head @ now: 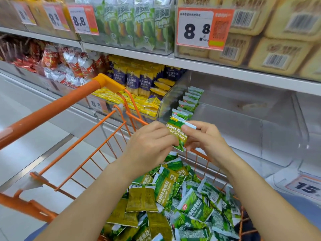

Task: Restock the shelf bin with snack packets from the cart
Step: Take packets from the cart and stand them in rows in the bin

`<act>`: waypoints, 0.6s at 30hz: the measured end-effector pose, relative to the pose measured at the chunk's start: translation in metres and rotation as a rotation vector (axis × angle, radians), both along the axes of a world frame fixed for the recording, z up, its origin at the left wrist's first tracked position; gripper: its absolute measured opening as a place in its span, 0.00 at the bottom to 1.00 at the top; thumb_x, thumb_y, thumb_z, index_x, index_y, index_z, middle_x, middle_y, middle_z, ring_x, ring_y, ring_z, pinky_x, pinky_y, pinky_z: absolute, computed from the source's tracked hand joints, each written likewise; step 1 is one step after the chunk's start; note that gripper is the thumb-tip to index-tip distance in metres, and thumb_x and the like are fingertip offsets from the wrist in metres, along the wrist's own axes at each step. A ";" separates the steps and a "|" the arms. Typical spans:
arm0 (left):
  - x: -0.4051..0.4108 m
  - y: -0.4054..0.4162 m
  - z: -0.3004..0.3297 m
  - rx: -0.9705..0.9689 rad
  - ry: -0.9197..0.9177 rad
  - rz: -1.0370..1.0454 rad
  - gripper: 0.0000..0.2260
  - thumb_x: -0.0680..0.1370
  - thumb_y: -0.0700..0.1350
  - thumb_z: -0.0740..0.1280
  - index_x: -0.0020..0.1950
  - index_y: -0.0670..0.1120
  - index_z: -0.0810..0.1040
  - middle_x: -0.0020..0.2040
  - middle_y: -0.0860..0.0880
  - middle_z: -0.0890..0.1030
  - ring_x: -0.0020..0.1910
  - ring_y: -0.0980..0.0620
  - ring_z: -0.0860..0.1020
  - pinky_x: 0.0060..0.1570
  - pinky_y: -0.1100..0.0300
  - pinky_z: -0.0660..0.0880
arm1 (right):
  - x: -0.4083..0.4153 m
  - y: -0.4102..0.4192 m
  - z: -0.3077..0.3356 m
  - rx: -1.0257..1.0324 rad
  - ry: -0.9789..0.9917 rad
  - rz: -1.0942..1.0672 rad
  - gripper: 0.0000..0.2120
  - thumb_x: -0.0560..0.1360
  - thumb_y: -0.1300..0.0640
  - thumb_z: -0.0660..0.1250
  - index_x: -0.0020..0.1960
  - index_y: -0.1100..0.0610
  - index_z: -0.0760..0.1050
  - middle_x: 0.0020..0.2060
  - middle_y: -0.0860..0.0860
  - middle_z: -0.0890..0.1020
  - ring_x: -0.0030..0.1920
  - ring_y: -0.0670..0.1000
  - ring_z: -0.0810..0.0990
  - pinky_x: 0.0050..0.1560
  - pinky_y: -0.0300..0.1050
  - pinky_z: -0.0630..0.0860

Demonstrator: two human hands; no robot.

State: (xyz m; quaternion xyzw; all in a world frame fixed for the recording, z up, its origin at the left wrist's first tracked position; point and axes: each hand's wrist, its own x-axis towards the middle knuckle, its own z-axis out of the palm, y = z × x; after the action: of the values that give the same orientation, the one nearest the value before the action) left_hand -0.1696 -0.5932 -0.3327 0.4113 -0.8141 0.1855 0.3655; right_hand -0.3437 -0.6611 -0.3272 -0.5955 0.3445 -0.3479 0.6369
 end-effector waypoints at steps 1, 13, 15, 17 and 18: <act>0.001 0.000 -0.001 0.017 -0.008 0.005 0.05 0.75 0.38 0.68 0.43 0.43 0.83 0.37 0.49 0.79 0.44 0.48 0.74 0.44 0.55 0.73 | -0.001 -0.001 -0.001 0.002 0.000 -0.018 0.17 0.66 0.52 0.71 0.51 0.60 0.80 0.33 0.57 0.78 0.30 0.50 0.76 0.30 0.38 0.75; 0.025 -0.018 -0.040 0.683 -0.032 0.431 0.32 0.75 0.66 0.42 0.78 0.57 0.55 0.78 0.49 0.57 0.78 0.49 0.47 0.73 0.46 0.56 | -0.015 -0.034 -0.014 -0.432 0.357 -0.611 0.07 0.75 0.56 0.69 0.53 0.51 0.81 0.40 0.42 0.83 0.40 0.41 0.81 0.41 0.34 0.72; 0.024 -0.020 -0.040 0.698 -0.021 0.448 0.32 0.75 0.66 0.42 0.78 0.57 0.56 0.78 0.50 0.57 0.78 0.50 0.47 0.73 0.47 0.57 | -0.009 -0.044 -0.012 -0.430 0.569 -0.494 0.11 0.75 0.56 0.69 0.57 0.55 0.81 0.46 0.48 0.84 0.48 0.48 0.81 0.46 0.39 0.71; 0.022 -0.021 -0.040 0.705 -0.009 0.456 0.30 0.77 0.65 0.45 0.78 0.56 0.56 0.78 0.50 0.56 0.78 0.50 0.46 0.73 0.48 0.56 | 0.001 -0.051 -0.007 -0.394 0.645 -0.395 0.11 0.75 0.56 0.70 0.57 0.57 0.81 0.49 0.51 0.84 0.51 0.51 0.80 0.50 0.41 0.70; 0.021 -0.022 -0.039 0.704 -0.006 0.457 0.28 0.79 0.64 0.48 0.78 0.56 0.56 0.78 0.50 0.56 0.78 0.50 0.46 0.73 0.48 0.55 | 0.007 -0.054 -0.004 -0.386 0.670 -0.367 0.11 0.74 0.56 0.71 0.56 0.57 0.81 0.48 0.51 0.83 0.51 0.51 0.79 0.50 0.42 0.71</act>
State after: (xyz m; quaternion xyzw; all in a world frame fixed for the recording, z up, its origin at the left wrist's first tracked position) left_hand -0.1485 -0.6149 -0.3715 0.6806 -0.7167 -0.0265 0.1495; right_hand -0.3367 -0.7155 -0.3312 -0.7128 0.5612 -0.3009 0.2940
